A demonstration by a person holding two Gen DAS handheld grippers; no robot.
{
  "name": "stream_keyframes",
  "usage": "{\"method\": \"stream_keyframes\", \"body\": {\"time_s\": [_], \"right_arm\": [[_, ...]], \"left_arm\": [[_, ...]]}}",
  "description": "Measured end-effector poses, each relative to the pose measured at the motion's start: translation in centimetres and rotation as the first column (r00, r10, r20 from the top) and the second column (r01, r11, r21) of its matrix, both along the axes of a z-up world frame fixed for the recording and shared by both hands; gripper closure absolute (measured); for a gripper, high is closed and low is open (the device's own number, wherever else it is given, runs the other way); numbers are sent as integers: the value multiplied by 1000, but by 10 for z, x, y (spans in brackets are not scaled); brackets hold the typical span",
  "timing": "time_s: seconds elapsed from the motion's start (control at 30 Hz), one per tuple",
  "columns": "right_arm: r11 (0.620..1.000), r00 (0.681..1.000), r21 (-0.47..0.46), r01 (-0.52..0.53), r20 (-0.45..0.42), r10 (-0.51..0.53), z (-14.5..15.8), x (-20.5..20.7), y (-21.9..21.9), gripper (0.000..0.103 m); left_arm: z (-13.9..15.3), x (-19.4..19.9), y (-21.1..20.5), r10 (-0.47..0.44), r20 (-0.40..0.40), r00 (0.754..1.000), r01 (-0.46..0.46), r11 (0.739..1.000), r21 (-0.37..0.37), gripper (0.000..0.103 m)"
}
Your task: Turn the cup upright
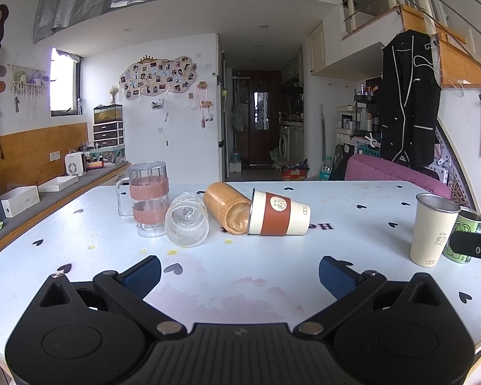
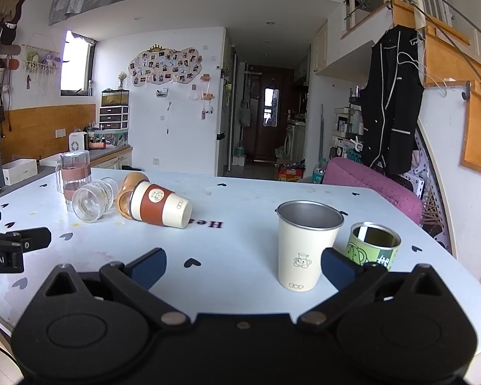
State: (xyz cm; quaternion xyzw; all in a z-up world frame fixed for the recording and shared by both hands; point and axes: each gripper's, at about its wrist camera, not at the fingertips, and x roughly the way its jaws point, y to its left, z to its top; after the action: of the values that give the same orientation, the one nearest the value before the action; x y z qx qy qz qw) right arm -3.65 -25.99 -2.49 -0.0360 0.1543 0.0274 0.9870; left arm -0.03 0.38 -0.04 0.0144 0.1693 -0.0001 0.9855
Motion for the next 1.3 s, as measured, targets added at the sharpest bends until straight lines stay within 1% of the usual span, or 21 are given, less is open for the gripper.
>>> {"method": "stream_keyframes", "body": {"time_s": [0.07,0.13,0.23,0.33,0.43,0.5,0.53,0.6,0.67,0.7,0.8,0.9,1.0,1.1,1.23,1.3], "right_arm": [[1000,1000,-10,-16,5,16,2,2,3,0],[998,999,-19,-55,1,55,4,10,7,0],[991,994,-65,-113,-9,112,4,26,18,0],[975,983,-122,-185,-31,183,2,53,34,0],[958,967,-133,-253,-66,246,2,83,48,0],[947,959,-156,-280,-87,270,1,101,60,0],[939,956,-181,-291,-92,278,0,110,66,0],[920,952,-242,-307,-97,292,-2,127,81,1],[891,946,-319,-323,-105,306,-6,143,96,6],[876,945,-357,-326,-107,308,-8,150,102,6],[817,941,-468,-337,-133,312,-17,175,121,6],[760,927,-533,-373,-179,329,-28,199,133,7],[741,911,-530,-412,-234,339,-38,224,139,7],[744,888,-485,-459,-277,368,-43,243,139,7],[751,872,-445,-488,-290,395,-44,258,136,6],[748,860,-427,-508,-302,412,-45,263,136,4]], "left_arm": [[-3,2,1,7,-4,1000,-7,1000,-7,0],[-4,2,4,11,-5,1000,-11,1000,-11,0],[-4,3,10,26,-7,1000,-26,999,-19,0],[-6,3,19,48,-7,999,-49,998,-27,0],[-7,1,29,75,-9,997,-75,996,-38,0],[-8,1,36,92,-11,996,-93,995,-45,0],[-9,0,39,101,-13,995,-101,994,-49,0],[-10,-1,47,116,-16,993,-117,992,-56,0],[-12,-1,54,128,-21,991,-130,990,-62,0],[-13,0,57,132,-24,991,-134,989,-66,0],[-17,3,67,147,-39,988,-150,986,-77,0],[-21,6,74,157,-55,986,-162,983,-83,0],[-25,9,81,167,-71,983,-173,981,-88,0],[-31,14,86,178,-90,980,-187,978,-93,0],[-36,19,92,185,-111,977,-195,976,-96,0],[-38,24,92,182,-118,976,-194,976,-98,0]]}}
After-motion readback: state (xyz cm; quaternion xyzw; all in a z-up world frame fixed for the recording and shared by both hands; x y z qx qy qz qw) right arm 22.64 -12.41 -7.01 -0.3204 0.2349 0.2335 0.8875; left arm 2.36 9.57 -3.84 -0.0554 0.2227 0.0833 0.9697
